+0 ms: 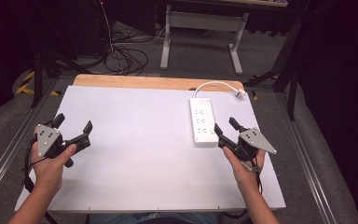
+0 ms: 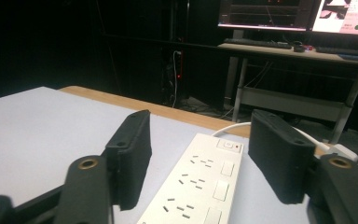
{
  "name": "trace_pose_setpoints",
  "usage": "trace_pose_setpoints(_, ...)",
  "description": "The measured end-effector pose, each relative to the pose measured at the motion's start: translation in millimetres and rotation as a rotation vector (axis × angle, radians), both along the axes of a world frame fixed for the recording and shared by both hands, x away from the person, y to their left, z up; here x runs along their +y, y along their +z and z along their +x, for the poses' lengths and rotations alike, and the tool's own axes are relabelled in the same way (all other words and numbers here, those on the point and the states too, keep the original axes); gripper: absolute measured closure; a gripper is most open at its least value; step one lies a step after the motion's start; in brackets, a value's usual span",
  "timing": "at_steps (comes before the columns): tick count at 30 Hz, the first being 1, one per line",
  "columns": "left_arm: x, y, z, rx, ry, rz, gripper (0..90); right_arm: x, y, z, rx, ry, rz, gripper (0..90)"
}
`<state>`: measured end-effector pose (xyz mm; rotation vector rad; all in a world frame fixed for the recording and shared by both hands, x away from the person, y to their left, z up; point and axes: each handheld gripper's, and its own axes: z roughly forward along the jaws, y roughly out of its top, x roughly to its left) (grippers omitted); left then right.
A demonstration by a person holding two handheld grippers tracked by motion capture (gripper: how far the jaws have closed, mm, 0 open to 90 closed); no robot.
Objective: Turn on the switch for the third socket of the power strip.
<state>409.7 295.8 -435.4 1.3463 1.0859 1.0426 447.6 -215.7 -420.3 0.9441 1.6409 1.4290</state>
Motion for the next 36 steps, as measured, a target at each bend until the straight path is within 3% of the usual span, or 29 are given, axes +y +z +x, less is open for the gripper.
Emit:
trace_pose_setpoints(10,-1.8,0.5,1.5,-0.003,-0.005,0.001,8.0,-7.3,-2.3,-7.0,-0.007,-0.003,0.027,36.2)
trace_pose_setpoints(18,-1.0,1.0,2.6,-0.005,-0.004,-0.003,8.0,-7.5,-3.9,-9.2,-0.019,0.004,0.061,20.7)
trace_pose_setpoints(25,-0.9,1.0,1.8,-0.004,-0.003,0.000,8.0,-15.2,-7.3,-10.1,-0.041,0.005,0.072,13.0)
trace_pose_setpoints(36,1.3,1.0,0.4,-0.005,0.005,-0.005,8.0,-11.0,-8.2,-8.6,-0.048,0.013,0.058,9.7)
